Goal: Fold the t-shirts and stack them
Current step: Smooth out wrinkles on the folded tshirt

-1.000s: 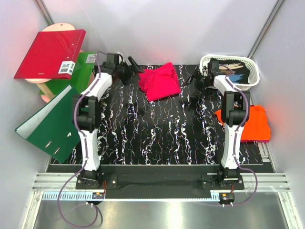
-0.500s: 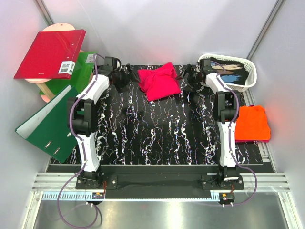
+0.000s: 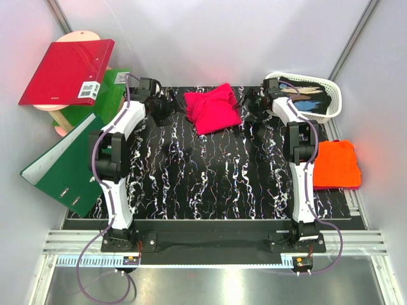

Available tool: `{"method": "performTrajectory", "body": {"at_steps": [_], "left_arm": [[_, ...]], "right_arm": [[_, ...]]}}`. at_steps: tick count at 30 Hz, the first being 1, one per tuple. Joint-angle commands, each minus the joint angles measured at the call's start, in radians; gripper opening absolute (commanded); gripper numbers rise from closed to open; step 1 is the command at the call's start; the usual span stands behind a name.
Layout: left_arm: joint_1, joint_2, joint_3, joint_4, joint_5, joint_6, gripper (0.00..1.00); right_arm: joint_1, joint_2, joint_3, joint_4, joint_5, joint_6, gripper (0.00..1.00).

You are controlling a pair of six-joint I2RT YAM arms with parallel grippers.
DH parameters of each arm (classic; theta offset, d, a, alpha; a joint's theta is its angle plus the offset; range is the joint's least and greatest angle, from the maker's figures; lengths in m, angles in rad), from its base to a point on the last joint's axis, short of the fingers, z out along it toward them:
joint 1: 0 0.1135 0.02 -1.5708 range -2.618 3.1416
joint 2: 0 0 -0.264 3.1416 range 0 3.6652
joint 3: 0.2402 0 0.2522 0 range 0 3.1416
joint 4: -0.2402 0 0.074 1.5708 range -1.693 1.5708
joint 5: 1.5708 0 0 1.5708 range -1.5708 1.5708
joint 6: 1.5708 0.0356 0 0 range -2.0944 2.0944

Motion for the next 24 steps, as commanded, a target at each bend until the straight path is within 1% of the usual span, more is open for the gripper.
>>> {"method": "performTrajectory", "body": {"at_steps": [1, 3, 6, 8, 13, 17, 24], "left_arm": [[-0.001, -0.089, -0.024, 0.018, 0.021, 0.026, 0.99], [-0.003, -0.098, -0.042, 0.018, 0.020, 0.037, 0.99], [0.001, -0.122, -0.075, 0.018, 0.021, 0.048, 0.99], [0.001, -0.139, -0.099, 0.018, 0.023, 0.055, 0.99], [0.001, -0.164, -0.139, 0.018, 0.027, 0.068, 0.99], [0.001, -0.165, -0.148, 0.018, 0.033, 0.071, 0.99], [-0.001, -0.170, -0.161, 0.019, 0.038, 0.071, 0.99]], "right_arm": [[0.019, -0.060, -0.041, -0.160, 0.080, -0.104, 0.99], [0.005, -0.063, -0.048, -0.196, 0.149, -0.110, 1.00], [-0.003, -0.085, -0.070, -0.197, 0.179, -0.126, 1.00], [-0.001, -0.116, -0.068, -0.196, 0.175, -0.150, 1.00], [0.023, -0.249, -0.120, -0.090, 0.161, -0.173, 1.00], [0.037, -0.260, -0.126, -0.082, 0.129, -0.149, 1.00], [0.099, -0.263, -0.172, -0.073, 0.127, -0.152, 1.00]]}}
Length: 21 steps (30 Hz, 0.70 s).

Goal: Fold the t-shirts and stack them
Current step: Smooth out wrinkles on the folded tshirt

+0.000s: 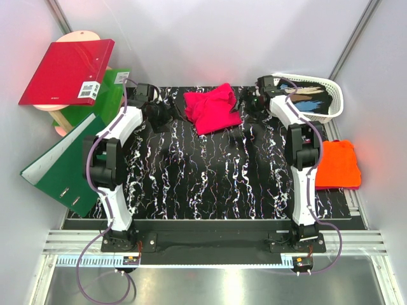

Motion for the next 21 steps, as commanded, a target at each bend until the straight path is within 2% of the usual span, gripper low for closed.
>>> {"method": "performTrajectory", "body": {"at_steps": [1, 8, 21], "left_arm": [[-0.001, -0.055, -0.014, 0.026, 0.026, 0.018, 0.99], [-0.001, -0.067, -0.034, 0.029, 0.033, 0.018, 0.99], [-0.003, -0.084, -0.050, 0.028, 0.046, 0.019, 0.99]], "right_arm": [[0.055, -0.066, -0.024, 0.028, 0.002, -0.017, 1.00], [0.092, -0.031, -0.022, 0.031, 0.038, -0.018, 1.00], [0.150, 0.090, 0.093, -0.012, 0.156, -0.072, 1.00]]}}
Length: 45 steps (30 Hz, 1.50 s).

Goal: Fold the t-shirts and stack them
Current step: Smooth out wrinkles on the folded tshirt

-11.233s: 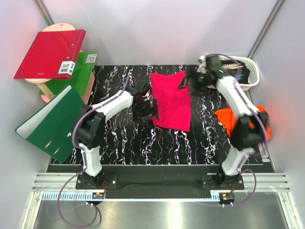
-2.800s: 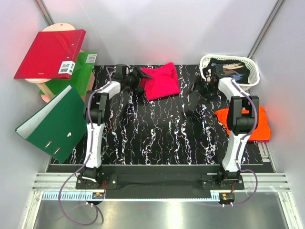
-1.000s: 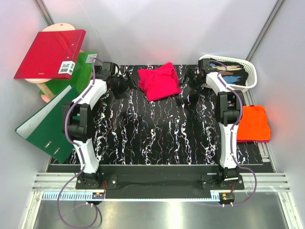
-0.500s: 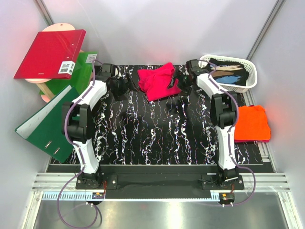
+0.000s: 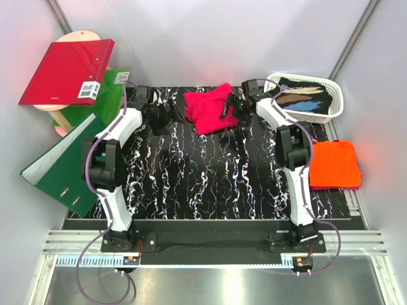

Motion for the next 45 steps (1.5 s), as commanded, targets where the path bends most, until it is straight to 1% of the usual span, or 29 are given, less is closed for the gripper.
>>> {"method": "performTrajectory", "body": {"at_steps": [1, 5, 7, 8, 9, 10, 11, 13, 14, 16, 21, 24, 25, 27, 28, 30, 31, 33, 34, 36, 37, 38, 39, 40, 42, 43, 44, 45], "left_arm": [[-0.003, -0.061, -0.009, 0.031, 0.035, 0.013, 0.99], [-0.004, -0.072, -0.013, 0.029, 0.038, 0.008, 0.99], [-0.006, -0.075, -0.013, 0.028, 0.038, 0.005, 0.99], [-0.006, -0.076, -0.015, 0.028, 0.041, 0.008, 0.99], [-0.007, -0.075, -0.015, 0.026, 0.041, 0.008, 0.99], [-0.009, -0.073, -0.016, 0.026, 0.044, 0.008, 0.99], [-0.009, -0.075, -0.018, 0.025, 0.045, 0.008, 0.99], [-0.012, -0.073, -0.021, 0.023, 0.045, 0.008, 0.99], [-0.013, -0.073, -0.021, 0.023, 0.048, 0.010, 0.99], [-0.016, -0.073, -0.025, 0.023, 0.050, 0.011, 0.99], [-0.022, -0.072, -0.030, 0.023, 0.062, 0.000, 0.99], [-0.029, -0.076, -0.033, 0.023, 0.064, -0.001, 0.99], [-0.032, -0.075, -0.033, 0.023, 0.064, -0.004, 0.99], [-0.035, -0.072, -0.033, 0.023, 0.068, -0.006, 0.99], [-0.036, -0.067, -0.033, 0.023, 0.068, -0.007, 0.99], [-0.039, -0.061, -0.030, 0.023, 0.071, -0.007, 0.99], [-0.041, -0.055, -0.026, 0.023, 0.073, -0.009, 0.99], [-0.041, -0.044, -0.015, 0.025, 0.079, -0.010, 0.99], [-0.042, -0.035, -0.012, 0.023, 0.081, -0.010, 0.99], [-0.044, -0.023, 0.002, 0.025, 0.087, -0.009, 0.99], [-0.044, -0.018, 0.005, 0.023, 0.090, -0.007, 0.99], [-0.044, -0.015, 0.011, 0.023, 0.091, -0.006, 0.99], [-0.044, -0.012, 0.013, 0.023, 0.090, -0.004, 0.99], [-0.044, -0.012, 0.011, 0.023, 0.094, -0.003, 0.99], [-0.044, -0.020, 0.008, 0.023, 0.102, -0.001, 0.99], [-0.044, -0.026, 0.002, 0.023, 0.104, 0.002, 0.99], [-0.045, -0.033, -0.004, 0.023, 0.110, 0.002, 0.99], [-0.049, -0.052, -0.009, 0.023, 0.110, 0.000, 0.99]], "right_arm": [[0.051, 0.051, 0.070, -0.031, 0.094, -0.045, 1.00], [0.081, 0.122, 0.179, -0.126, 0.192, -0.065, 0.99], [0.096, 0.157, 0.219, -0.155, 0.221, -0.083, 0.91], [0.107, 0.166, 0.252, -0.178, 0.230, -0.100, 0.80], [0.110, 0.180, 0.265, -0.189, 0.228, -0.100, 0.66], [0.113, 0.183, 0.272, -0.204, 0.215, -0.100, 0.41], [0.114, 0.186, 0.276, -0.209, 0.214, -0.097, 0.28], [0.114, 0.177, 0.259, -0.217, 0.220, -0.094, 0.06], [0.114, 0.162, 0.227, -0.214, 0.223, -0.096, 0.03], [0.114, 0.145, 0.196, -0.217, 0.221, -0.100, 0.00], [0.114, 0.033, 0.029, -0.214, 0.192, -0.097, 0.00], [0.114, -0.048, -0.100, -0.210, 0.154, -0.086, 0.00], [0.114, -0.070, -0.170, -0.209, 0.143, -0.076, 0.00], [0.114, -0.133, -0.244, -0.209, 0.105, -0.068, 0.00], [0.116, -0.180, -0.325, -0.204, 0.094, -0.053, 0.00], [0.117, -0.225, -0.405, -0.198, 0.065, -0.044, 0.00], [0.124, -0.267, -0.475, -0.198, 0.057, -0.040, 0.00], [0.134, -0.305, -0.545, -0.197, 0.042, -0.036, 0.00], [0.147, -0.341, -0.606, -0.195, 0.036, -0.025, 0.00], [0.159, -0.375, -0.658, -0.178, 0.019, -0.014, 0.00], [0.165, -0.406, -0.697, -0.174, 0.013, -0.002, 0.02], [0.179, -0.421, -0.709, -0.168, 0.007, 0.001, 0.11], [0.185, -0.435, -0.715, -0.166, -0.003, -0.001, 0.23], [0.191, -0.470, -0.723, -0.164, -0.004, -0.002, 0.47], [0.199, -0.513, -0.718, -0.167, -0.030, -0.010, 0.70], [0.200, -0.568, -0.714, -0.167, -0.038, -0.010, 0.93], [0.200, -0.597, -0.709, -0.169, -0.039, -0.013, 1.00], [0.200, -0.627, -0.692, -0.178, -0.035, -0.016, 1.00]]}}
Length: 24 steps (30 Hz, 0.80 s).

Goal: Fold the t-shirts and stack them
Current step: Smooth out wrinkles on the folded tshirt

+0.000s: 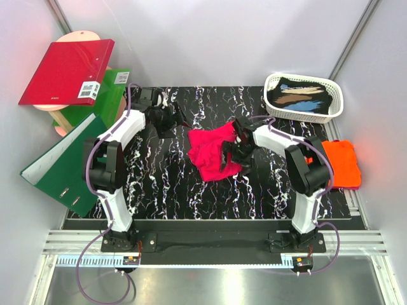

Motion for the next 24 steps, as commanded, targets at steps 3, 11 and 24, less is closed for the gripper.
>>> {"method": "performTrajectory", "body": {"at_steps": [3, 11, 24], "left_arm": [[-0.017, -0.079, -0.007, 0.026, 0.038, 0.004, 0.99], [-0.084, -0.165, -0.134, 0.023, 0.019, -0.039, 0.99], [-0.261, 0.019, -0.093, -0.032, -0.019, -0.050, 0.98]], "right_arm": [[0.007, -0.280, 0.090, -0.040, 0.040, -0.038, 1.00], [-0.001, -0.228, 0.248, -0.083, 0.230, -0.209, 1.00], [-0.038, 0.085, 0.414, -0.086, 0.266, -0.229, 0.97]]}}
